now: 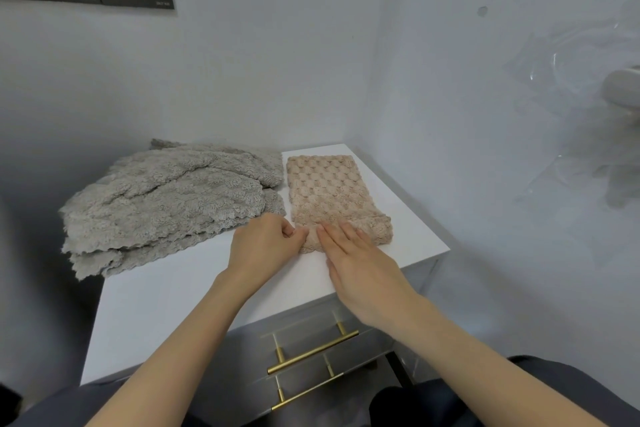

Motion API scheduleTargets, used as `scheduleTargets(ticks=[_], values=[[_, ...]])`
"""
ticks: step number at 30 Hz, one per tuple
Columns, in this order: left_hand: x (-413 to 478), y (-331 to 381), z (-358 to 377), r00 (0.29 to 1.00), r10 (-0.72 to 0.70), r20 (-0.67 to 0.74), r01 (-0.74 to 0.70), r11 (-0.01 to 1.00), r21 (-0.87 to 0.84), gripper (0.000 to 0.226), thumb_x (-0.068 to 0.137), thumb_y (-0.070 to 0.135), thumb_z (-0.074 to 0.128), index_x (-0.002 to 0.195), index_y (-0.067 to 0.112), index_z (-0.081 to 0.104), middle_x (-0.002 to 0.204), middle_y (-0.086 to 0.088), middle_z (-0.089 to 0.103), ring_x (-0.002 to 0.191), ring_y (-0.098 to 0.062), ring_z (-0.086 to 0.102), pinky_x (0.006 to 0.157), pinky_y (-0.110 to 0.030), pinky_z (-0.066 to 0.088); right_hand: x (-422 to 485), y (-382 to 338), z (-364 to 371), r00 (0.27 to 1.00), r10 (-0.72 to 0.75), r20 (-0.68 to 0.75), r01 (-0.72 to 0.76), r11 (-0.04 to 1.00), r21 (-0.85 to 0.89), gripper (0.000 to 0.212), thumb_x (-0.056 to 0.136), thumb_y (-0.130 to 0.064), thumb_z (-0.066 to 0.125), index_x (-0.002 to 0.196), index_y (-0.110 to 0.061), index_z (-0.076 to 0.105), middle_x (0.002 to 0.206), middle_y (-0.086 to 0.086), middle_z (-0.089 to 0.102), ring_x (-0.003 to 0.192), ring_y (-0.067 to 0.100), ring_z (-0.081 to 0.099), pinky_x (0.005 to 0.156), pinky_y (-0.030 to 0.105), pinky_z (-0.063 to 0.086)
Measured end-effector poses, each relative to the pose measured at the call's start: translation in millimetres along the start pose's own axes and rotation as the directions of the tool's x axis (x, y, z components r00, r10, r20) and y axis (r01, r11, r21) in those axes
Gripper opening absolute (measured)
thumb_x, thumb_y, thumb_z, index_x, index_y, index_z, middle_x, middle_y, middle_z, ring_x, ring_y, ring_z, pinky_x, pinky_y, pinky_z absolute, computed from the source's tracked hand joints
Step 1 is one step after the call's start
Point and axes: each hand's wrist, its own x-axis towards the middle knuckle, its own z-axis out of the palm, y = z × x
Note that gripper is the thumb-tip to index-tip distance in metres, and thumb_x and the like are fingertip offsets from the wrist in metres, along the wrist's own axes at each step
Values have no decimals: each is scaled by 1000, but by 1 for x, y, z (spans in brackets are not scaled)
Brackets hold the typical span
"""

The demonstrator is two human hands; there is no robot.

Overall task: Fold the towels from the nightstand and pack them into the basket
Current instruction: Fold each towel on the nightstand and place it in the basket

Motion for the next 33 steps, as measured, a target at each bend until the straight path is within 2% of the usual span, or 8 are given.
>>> scheduleTargets(ticks=[6, 9, 12, 16, 18, 23, 26, 33], values=[[-2, 1, 0, 1000, -4, 7, 3, 998, 58, 41, 90, 38, 55, 72, 4, 67, 70, -9, 69, 68, -21, 63, 53, -23, 34, -7, 32, -6, 987, 122, 101, -121, 993, -12, 54, 105, -27, 14, 152, -13, -9, 161, 2, -11, 148, 13, -8, 118, 27, -6], [-5, 4, 0, 999, 40, -35, -35, 988, 148, 36, 90, 35, 53, 74, 5, 65, 72, -7, 67, 76, -24, 61, 64, -29, 40, -8, 44, -7, 981, 161, 111, -161, 987, -1, 54, 105, -27, 14, 152, -11, -9, 160, 3, -12, 147, 12, -7, 117, 25, -4], [-7, 5, 2, 951, 283, -126, -242, 933, 268, 18, 93, 27, 51, 93, 11, 57, 95, 0, 55, 96, -22, 48, 83, -34, 40, -6, 52, -5, 984, 146, 100, -148, 989, 16, 53, 105, -24, 17, 153, -13, -4, 161, 2, -7, 148, 12, 0, 116, 24, -1], [-9, 3, 0, 817, 576, -9, -555, 792, 254, 16, 94, 9, 53, 104, 14, 65, 105, 2, 60, 100, -23, 49, 83, -33, 40, -3, 62, -7, 986, 148, 82, -150, 988, 27, 56, 102, -17, 27, 154, -20, 6, 161, -2, 7, 145, 16, 18, 116, 31, 24], [-11, 2, -2, 816, 578, 15, -565, 791, 234, 22, 94, 12, 52, 110, 18, 66, 106, 5, 61, 104, -20, 50, 85, -30, 38, -2, 65, -8, 987, 153, 45, -154, 988, 29, 56, 100, -16, 31, 153, -24, 15, 160, -5, 15, 142, 16, 28, 109, 32, 35], [-13, -5, -5, 856, 512, 68, -512, 826, 235, 38, 88, 36, 52, 126, 30, 54, 117, 15, 55, 117, -8, 43, 92, -22, 28, -1, 68, -8, 983, 168, -74, -160, 982, 100, 49, 97, -16, 35, 145, -28, 38, 148, -2, 42, 135, 20, 40, 102, 38, 41], [-12, -5, -6, 879, 475, 38, -469, 848, 247, 36, 92, 30, 50, 128, 27, 54, 121, 13, 56, 119, -9, 45, 96, -24, 31, 0, 71, -12, 959, 239, -151, -195, 947, 257, 41, 97, -18, 38, 132, -30, 55, 130, 0, 58, 126, 18, 46, 91, 33, 44], [-7, -5, -11, 960, 278, 19, -276, 958, -71, 15, 92, 21, 53, 96, 14, 65, 93, 2, 66, 86, -15, 55, 76, -33, 43, 4, 72, -25, 905, 396, -155, -239, 775, 585, 18, 94, -18, 50, 95, -13, 68, 84, 4, 67, 72, 18, 54, 64, 27, 36]])
